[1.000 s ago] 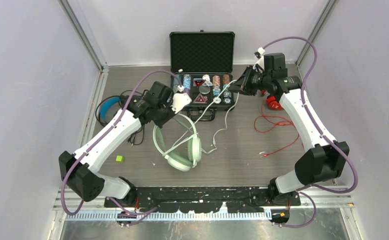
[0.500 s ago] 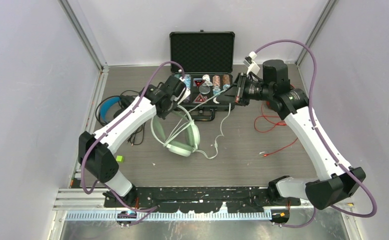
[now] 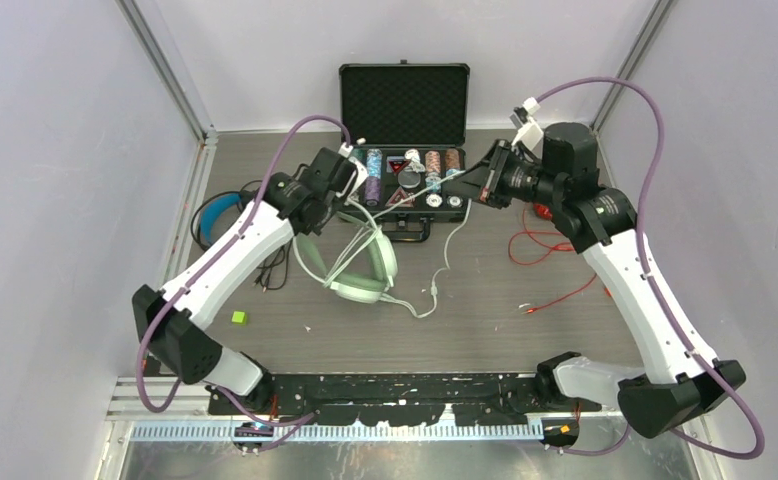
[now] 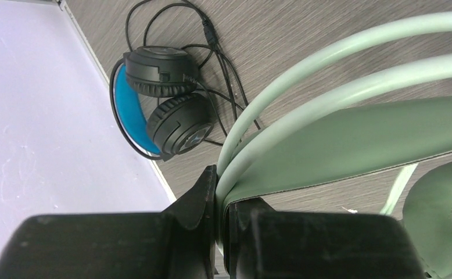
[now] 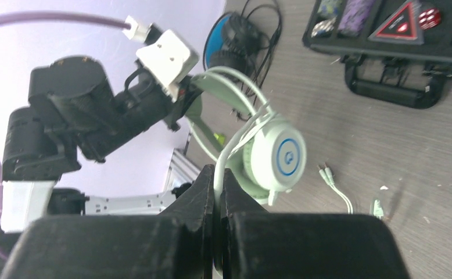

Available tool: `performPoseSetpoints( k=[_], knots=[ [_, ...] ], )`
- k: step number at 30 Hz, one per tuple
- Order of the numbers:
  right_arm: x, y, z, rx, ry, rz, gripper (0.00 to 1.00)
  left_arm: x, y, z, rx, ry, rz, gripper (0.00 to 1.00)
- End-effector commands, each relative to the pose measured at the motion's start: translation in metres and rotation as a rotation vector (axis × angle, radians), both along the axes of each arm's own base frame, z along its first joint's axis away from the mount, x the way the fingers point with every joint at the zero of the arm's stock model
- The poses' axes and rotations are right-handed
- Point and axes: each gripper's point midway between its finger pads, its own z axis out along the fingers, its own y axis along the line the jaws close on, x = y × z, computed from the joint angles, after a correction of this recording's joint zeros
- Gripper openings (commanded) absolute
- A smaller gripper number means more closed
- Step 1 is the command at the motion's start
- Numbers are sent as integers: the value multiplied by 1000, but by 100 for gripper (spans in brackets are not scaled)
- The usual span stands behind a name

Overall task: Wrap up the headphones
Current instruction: Wrap the headphones cable around the headphones.

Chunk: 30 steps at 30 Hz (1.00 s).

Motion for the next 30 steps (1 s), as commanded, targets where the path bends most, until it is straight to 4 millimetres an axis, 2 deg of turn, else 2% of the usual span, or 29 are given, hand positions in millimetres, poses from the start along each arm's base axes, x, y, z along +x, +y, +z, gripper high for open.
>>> performPoseSetpoints(
  k=[1, 6, 11, 16, 20, 25, 30],
  knots=[
    [11, -26, 34, -2, -149, -146, 1, -10, 19, 16, 4, -48, 21, 0],
    [8, -20, 37, 31, -141, -103, 1, -13, 19, 16, -10, -53, 10, 0],
    [-11, 2, 57, 142, -151, 47, 0, -8, 17, 11, -30, -53, 53, 0],
    [-26, 20, 72, 185, -161, 93, 0, 1, 13, 9, -88, -40, 148, 0],
    [-42, 44, 81, 232, -151, 142, 0, 6, 14, 7, -130, -26, 236, 0],
    [-56, 77, 78, 290, -104, 190, 1, 14, 16, 4, -271, 6, 351, 0],
    [-71, 115, 54, 269, -59, 246, 1, 24, 9, 12, -492, -3, 438, 0]
  ],
)
